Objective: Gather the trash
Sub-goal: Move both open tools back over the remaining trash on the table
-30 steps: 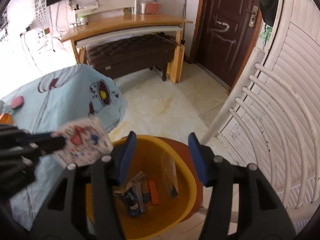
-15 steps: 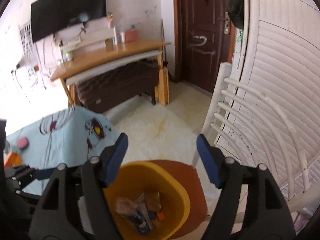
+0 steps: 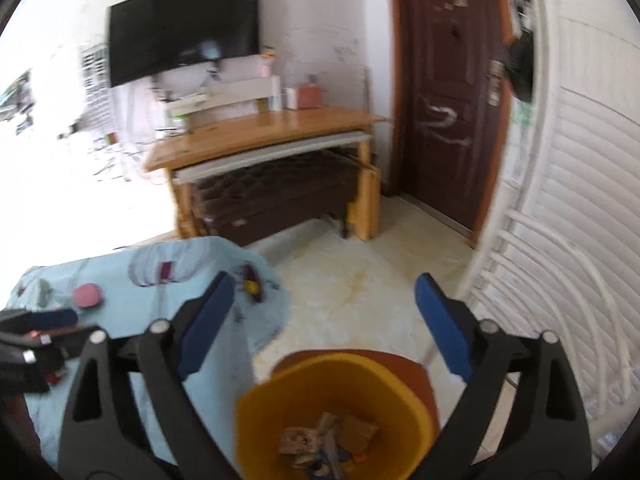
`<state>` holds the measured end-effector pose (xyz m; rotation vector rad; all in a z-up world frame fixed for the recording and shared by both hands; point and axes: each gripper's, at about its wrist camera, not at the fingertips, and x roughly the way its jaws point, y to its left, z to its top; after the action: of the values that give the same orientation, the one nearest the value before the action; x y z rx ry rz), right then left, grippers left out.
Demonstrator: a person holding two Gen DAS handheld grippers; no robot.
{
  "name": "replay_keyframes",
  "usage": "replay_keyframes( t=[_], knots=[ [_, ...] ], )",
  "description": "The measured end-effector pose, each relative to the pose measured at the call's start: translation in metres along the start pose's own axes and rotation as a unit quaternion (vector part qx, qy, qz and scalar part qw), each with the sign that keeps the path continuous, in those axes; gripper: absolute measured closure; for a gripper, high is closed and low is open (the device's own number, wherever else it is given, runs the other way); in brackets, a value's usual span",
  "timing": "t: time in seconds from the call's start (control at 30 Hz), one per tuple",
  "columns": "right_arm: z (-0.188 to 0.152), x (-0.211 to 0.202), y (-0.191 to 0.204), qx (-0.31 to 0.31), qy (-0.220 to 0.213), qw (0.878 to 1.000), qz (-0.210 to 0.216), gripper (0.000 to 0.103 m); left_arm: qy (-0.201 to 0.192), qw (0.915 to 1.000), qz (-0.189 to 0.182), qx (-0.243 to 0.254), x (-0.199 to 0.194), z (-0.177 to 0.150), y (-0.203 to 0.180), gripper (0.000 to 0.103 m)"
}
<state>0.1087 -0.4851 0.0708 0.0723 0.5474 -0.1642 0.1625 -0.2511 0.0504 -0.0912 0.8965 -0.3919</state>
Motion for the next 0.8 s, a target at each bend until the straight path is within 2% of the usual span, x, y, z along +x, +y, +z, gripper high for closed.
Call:
replay_keyframes(
  t=[0.13, 0.27, 0.33, 0.63, 0.8],
  knots=[
    [0.005, 0.0, 0.047, -0.041, -0.004, 0.997, 0.066, 0.011, -0.029, 0.9978, 0.048, -0.034, -0.029, 0.003, 0.051, 0.022],
    [0.005, -0.008, 0.097, -0.083, -0.004, 0.983, 0.165, 0.006, -0.037, 0.9946, 0.079, -0.057, -0.048, 0.003, 0.094, 0.022],
    [0.002, -0.012, 0.122, -0.112, 0.0, 0.973, 0.2, 0.006, -0.034, 0.9933, 0.091, -0.063, -0.054, -0.001, 0.11, 0.022],
    [-0.023, -0.018, 0.2, -0.215, 0.033, 0.937, 0.273, 0.006, -0.009, 0.9889, 0.112, -0.097, -0.061, -0.037, 0.164, 0.021],
    [-0.048, -0.021, 0.232, -0.285, 0.058, 0.904, 0.313, 0.006, 0.006, 0.9875, 0.107, -0.116, -0.066, -0.054, 0.182, 0.021]
  ],
)
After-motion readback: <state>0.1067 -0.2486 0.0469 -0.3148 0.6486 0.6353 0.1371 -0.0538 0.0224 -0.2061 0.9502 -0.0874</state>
